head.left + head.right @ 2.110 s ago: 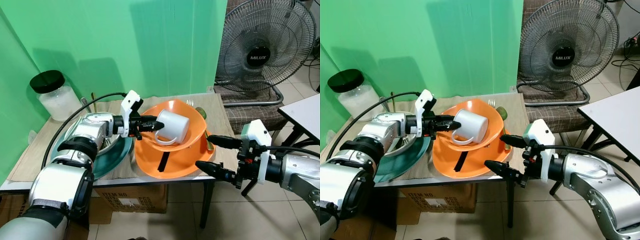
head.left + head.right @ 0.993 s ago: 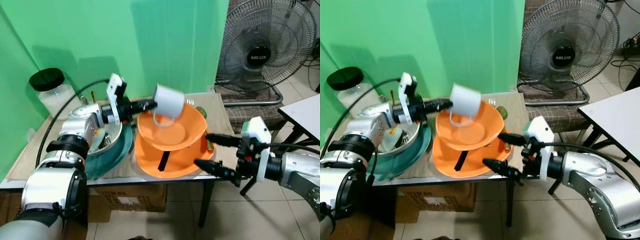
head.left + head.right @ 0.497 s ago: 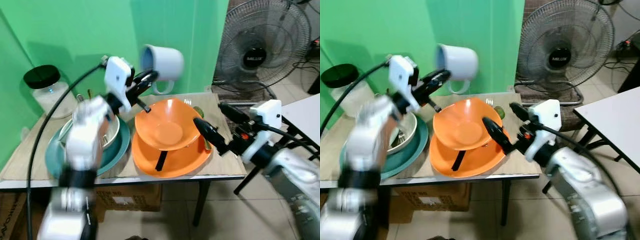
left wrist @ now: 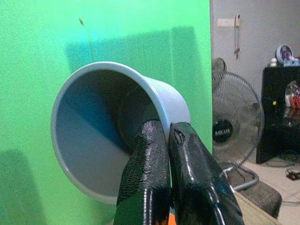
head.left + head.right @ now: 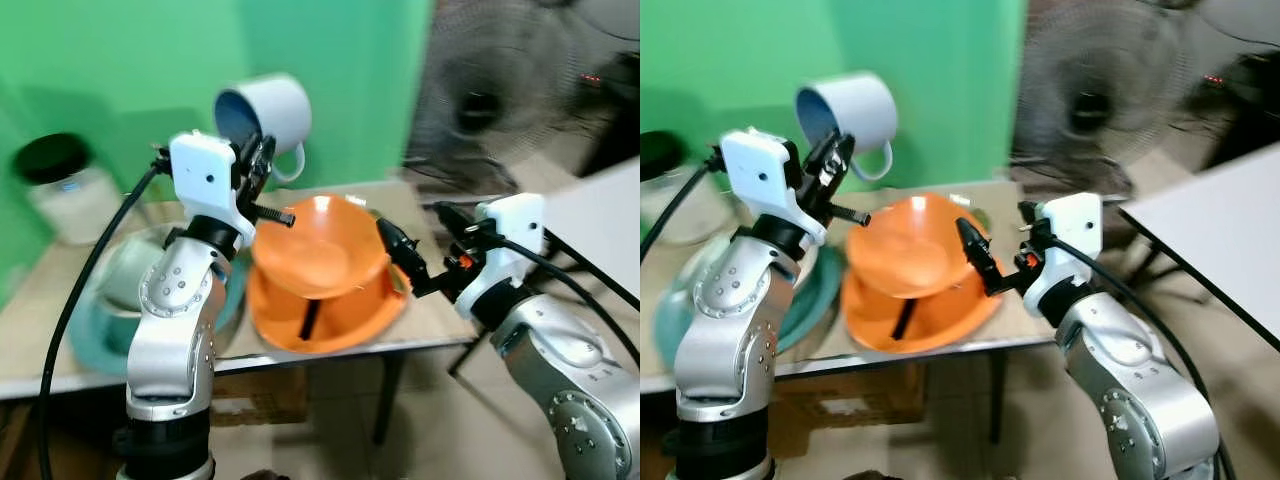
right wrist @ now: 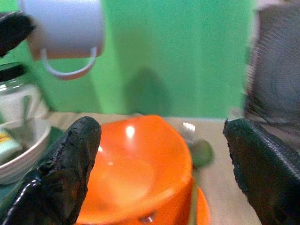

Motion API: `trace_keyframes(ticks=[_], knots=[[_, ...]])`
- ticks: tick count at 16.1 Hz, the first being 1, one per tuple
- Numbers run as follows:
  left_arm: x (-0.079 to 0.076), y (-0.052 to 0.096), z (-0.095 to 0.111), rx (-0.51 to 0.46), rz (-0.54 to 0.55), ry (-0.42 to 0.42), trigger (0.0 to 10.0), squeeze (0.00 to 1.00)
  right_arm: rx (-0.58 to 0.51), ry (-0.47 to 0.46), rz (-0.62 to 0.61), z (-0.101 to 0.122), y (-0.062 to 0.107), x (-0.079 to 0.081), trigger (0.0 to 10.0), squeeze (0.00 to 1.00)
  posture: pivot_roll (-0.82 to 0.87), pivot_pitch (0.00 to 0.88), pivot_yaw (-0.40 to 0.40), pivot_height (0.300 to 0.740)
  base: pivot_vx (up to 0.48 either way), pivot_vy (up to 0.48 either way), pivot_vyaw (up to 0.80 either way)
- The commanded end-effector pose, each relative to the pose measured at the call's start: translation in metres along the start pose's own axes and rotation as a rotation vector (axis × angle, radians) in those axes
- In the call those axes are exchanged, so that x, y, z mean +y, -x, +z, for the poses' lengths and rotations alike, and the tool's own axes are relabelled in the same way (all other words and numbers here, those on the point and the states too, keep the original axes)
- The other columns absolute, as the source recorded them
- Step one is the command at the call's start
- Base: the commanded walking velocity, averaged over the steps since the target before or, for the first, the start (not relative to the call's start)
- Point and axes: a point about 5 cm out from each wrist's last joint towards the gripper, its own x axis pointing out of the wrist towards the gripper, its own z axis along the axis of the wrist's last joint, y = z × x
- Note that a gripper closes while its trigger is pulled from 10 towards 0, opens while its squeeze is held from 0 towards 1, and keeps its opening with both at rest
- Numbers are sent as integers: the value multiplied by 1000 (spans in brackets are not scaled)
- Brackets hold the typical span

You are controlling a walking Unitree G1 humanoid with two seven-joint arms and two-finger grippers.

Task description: Setting the table

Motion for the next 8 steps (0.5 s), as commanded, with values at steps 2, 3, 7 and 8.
trace_keyframes(ticks=[2,3,7,8], knots=[[8,9,6,-11,90,-29,10000,0,4,-44,-5,0,0,7,10000,0,-137,1,67,740,0,0,-769],[15,16,5,7,119,-68,10000,0,3,-82,-31,-1,-3,6,10000,0,-111,10,60,740,0,0,-769],[16,31,1,108,60,-144,10000,0,8,-106,-54,0,-1,9,10000,0,-114,11,65,740,0,0,-784],[13,37,-7,158,62,-143,10000,0,5,-80,-110,0,0,3,10000,0,-104,0,77,740,0,0,-712]])
